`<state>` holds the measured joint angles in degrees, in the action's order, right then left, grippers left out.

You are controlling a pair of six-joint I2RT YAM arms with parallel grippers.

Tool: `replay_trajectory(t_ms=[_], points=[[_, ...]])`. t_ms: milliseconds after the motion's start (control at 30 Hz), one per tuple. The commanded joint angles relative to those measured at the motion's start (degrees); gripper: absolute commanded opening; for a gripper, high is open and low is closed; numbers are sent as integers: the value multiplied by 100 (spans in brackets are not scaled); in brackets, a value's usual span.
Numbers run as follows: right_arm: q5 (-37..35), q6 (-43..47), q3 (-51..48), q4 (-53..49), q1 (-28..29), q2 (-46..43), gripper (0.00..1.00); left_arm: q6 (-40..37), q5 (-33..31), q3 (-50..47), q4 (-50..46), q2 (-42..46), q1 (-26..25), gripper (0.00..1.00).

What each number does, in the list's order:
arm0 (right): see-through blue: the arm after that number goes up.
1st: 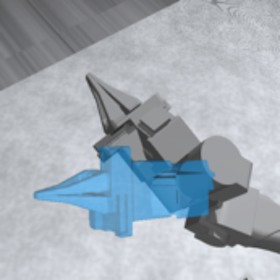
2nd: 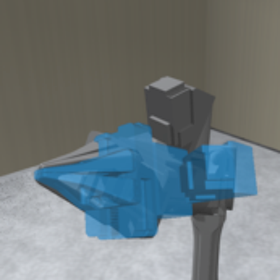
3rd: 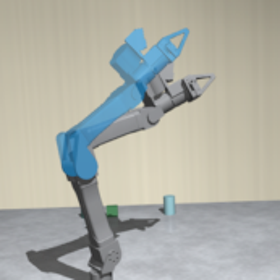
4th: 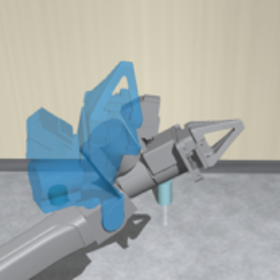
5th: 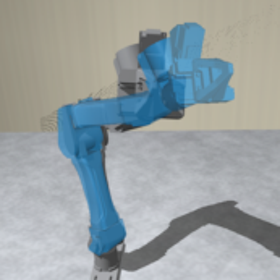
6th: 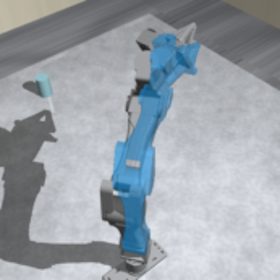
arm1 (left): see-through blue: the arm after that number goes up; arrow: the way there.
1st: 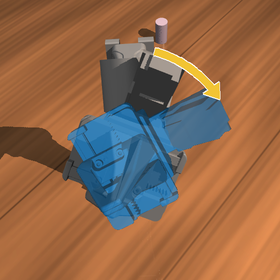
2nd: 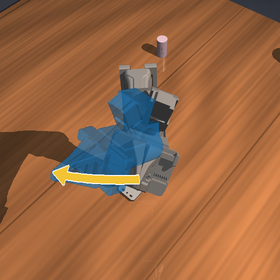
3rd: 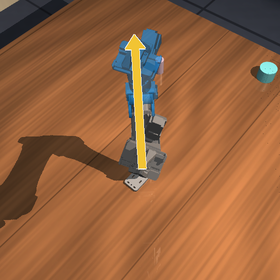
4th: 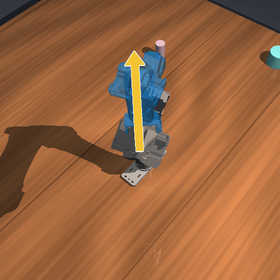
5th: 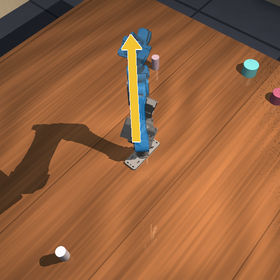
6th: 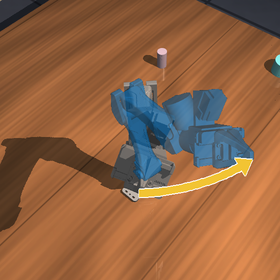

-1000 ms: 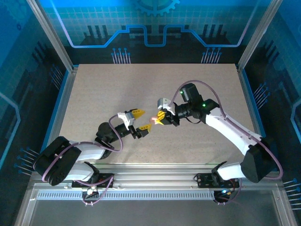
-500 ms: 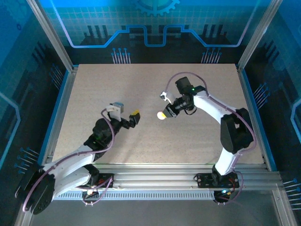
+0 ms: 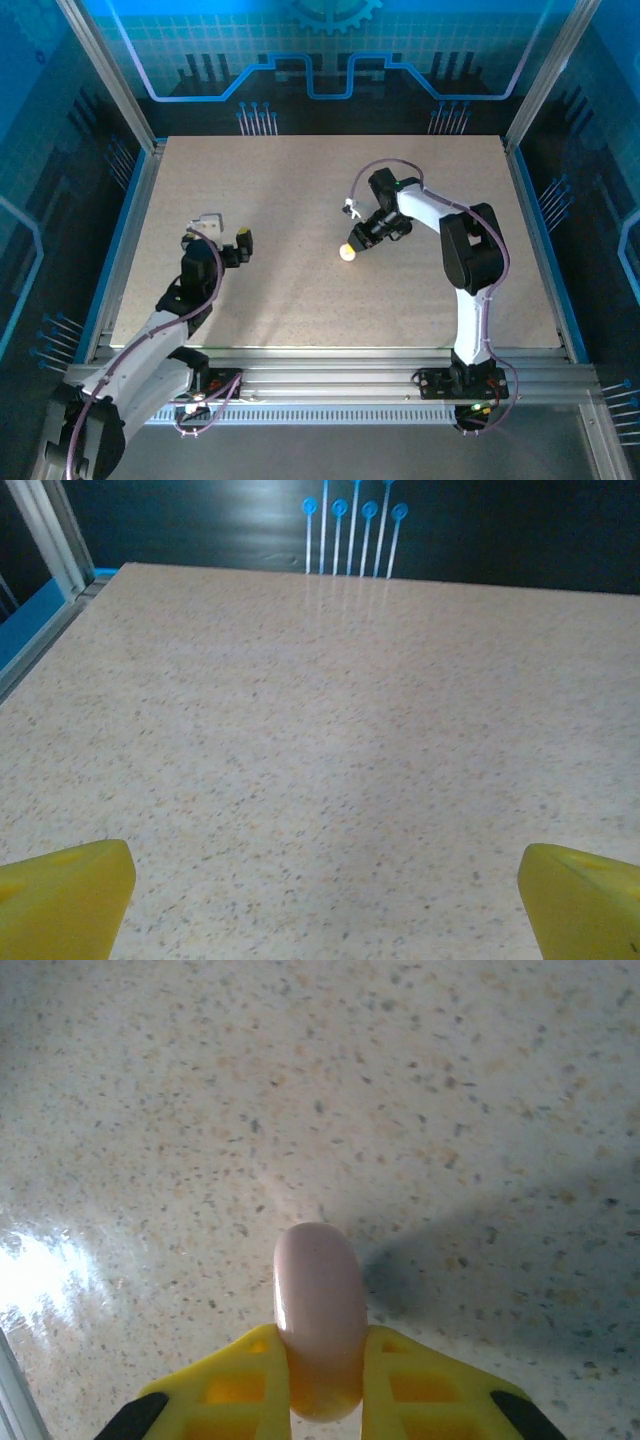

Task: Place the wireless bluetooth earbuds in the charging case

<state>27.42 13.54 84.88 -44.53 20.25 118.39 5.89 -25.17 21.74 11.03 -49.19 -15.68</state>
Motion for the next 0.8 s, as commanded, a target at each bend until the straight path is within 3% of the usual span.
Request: replay_trajectory(t_ms=[0, 433, 633, 767], points=[[176, -68, 189, -308, -167, 179, 21, -123, -280, 97, -44, -209, 124, 99], [61, -314, 149, -263, -460, 146, 41, -281, -375, 8, 263, -540, 494, 99], [-178, -431, -27, -73, -503, -399, 42, -358, -364, -1, 408, -609, 634, 99], [-447, -590, -579, 447, -606, -1275, 41, -400, -313, 4, 544, -728, 730, 99]])
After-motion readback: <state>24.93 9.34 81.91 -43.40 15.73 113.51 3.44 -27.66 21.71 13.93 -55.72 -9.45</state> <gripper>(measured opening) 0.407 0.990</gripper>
